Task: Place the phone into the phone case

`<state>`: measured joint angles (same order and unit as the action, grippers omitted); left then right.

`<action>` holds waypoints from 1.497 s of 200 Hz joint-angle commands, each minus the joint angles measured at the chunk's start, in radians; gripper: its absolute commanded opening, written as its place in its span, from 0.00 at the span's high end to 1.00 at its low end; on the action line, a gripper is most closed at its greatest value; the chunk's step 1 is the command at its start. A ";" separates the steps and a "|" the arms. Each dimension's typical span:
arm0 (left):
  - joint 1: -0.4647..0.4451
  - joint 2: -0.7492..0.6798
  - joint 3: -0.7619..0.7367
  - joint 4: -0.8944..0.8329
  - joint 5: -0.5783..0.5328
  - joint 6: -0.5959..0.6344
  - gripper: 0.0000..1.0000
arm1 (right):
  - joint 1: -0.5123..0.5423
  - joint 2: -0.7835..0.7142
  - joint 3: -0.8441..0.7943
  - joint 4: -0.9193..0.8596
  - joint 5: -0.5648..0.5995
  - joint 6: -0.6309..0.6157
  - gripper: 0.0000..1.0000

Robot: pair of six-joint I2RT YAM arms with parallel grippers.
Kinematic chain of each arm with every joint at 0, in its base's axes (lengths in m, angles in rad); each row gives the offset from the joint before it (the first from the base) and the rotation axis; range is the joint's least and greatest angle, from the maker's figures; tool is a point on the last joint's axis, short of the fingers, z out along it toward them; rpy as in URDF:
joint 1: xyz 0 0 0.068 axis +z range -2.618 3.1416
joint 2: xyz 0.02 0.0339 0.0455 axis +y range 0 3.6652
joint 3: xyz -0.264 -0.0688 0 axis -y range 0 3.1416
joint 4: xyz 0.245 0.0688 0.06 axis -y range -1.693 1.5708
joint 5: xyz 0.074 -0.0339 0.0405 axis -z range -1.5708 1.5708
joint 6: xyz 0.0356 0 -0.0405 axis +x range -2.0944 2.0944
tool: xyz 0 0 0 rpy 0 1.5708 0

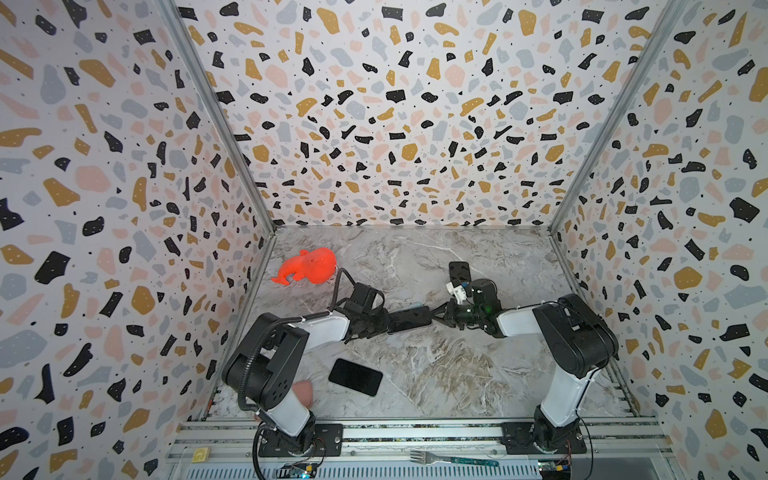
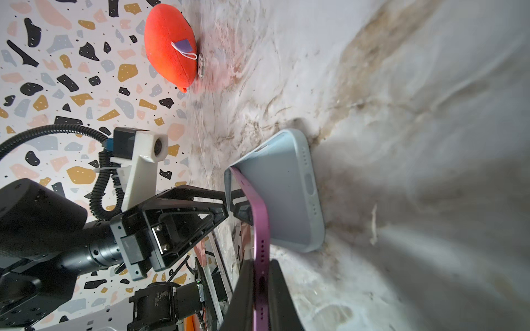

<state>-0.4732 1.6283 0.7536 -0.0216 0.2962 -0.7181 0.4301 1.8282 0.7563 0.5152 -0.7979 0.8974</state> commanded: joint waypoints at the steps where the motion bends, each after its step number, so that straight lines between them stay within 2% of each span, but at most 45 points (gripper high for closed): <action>1: 0.008 0.008 0.021 0.019 0.010 0.021 0.55 | 0.015 0.000 0.057 -0.176 -0.044 -0.125 0.99; 106: 0.015 0.062 0.085 0.052 0.048 0.010 0.55 | 0.012 -0.076 0.068 -0.337 -0.052 -0.209 0.99; 156: 0.014 0.074 0.075 0.093 0.078 -0.009 0.55 | 0.005 -0.038 0.114 -0.410 -0.060 -0.218 0.99; 241: 0.005 0.062 0.041 0.137 0.098 -0.031 0.55 | 0.013 0.021 0.125 -0.405 -0.058 -0.178 0.97; 299: -0.010 0.046 0.018 0.154 0.101 -0.041 0.55 | 0.045 0.045 0.128 -0.392 -0.013 -0.160 0.95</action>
<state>-0.4572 1.6871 0.7914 0.0486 0.3389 -0.7475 0.4236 1.8492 0.8715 0.1574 -0.8387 0.7341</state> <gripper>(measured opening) 0.448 0.100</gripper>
